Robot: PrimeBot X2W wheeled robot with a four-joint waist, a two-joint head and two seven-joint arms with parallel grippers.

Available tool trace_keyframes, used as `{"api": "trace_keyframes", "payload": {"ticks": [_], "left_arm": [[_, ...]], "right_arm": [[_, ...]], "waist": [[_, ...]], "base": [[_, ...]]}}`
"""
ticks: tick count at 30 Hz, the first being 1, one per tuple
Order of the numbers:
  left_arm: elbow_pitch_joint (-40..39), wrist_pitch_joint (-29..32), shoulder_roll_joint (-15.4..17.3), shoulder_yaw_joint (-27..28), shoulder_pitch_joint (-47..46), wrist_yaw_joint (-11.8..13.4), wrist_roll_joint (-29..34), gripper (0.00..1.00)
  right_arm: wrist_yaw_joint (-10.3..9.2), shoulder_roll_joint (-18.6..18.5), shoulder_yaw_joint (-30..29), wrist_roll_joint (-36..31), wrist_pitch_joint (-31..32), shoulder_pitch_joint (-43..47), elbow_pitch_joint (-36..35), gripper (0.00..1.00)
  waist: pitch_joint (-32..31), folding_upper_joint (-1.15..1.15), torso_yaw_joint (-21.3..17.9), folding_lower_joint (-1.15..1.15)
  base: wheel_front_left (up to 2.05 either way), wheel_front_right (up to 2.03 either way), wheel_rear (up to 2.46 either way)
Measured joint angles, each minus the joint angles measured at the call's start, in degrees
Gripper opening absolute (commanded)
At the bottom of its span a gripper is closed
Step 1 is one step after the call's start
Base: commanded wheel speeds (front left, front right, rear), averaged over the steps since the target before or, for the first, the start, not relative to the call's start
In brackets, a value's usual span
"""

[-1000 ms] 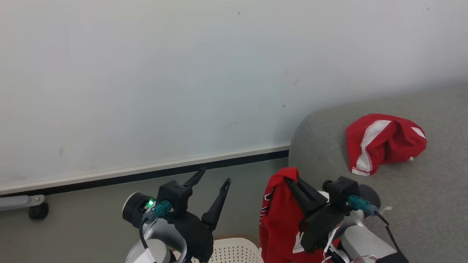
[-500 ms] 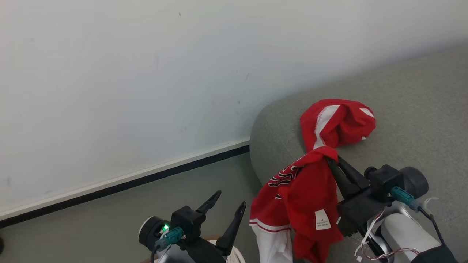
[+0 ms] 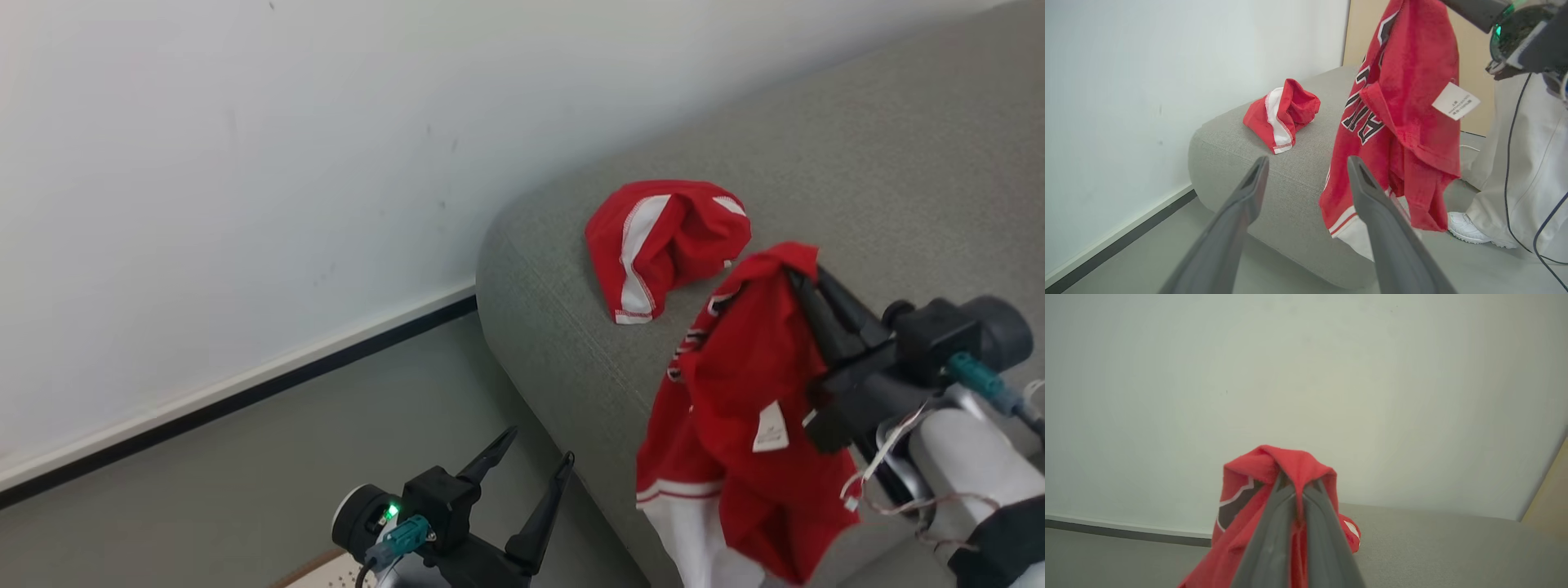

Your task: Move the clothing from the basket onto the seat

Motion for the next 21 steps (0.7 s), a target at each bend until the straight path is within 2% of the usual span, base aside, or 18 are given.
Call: {"api": "trace_keyframes", "payload": {"ticks": [7,12,21], "left_arm": [[-0.8,0.0,0.3,0.3,-1.3,0.5,0.5,1.00],[-2.6,0.7,1.9,0.5,-2.2,1.0,1.5,1.00],[-6.4,2.4,3.1,0.2,-7.3,0.7,4.0,1.00]], "right_arm": [[0.78,-0.8,-3.2,0.6,0.1,-9.1,2.0,0.00],[1.01,-1.4,-6.1,0.9,0.7,-18.9,5.2,0.00],[1.22,-5.6,-11.0,0.6,2.4,-34.8,12.0,0.00]], "waist": [[3.6,0.00,0.1,0.00],[6.4,0.00,1.1,0.01],[12.1,0.00,4.5,0.01]], "base": [[0.00,0.00,0.00],[0.00,0.00,0.00],[0.00,0.00,0.00]]}}
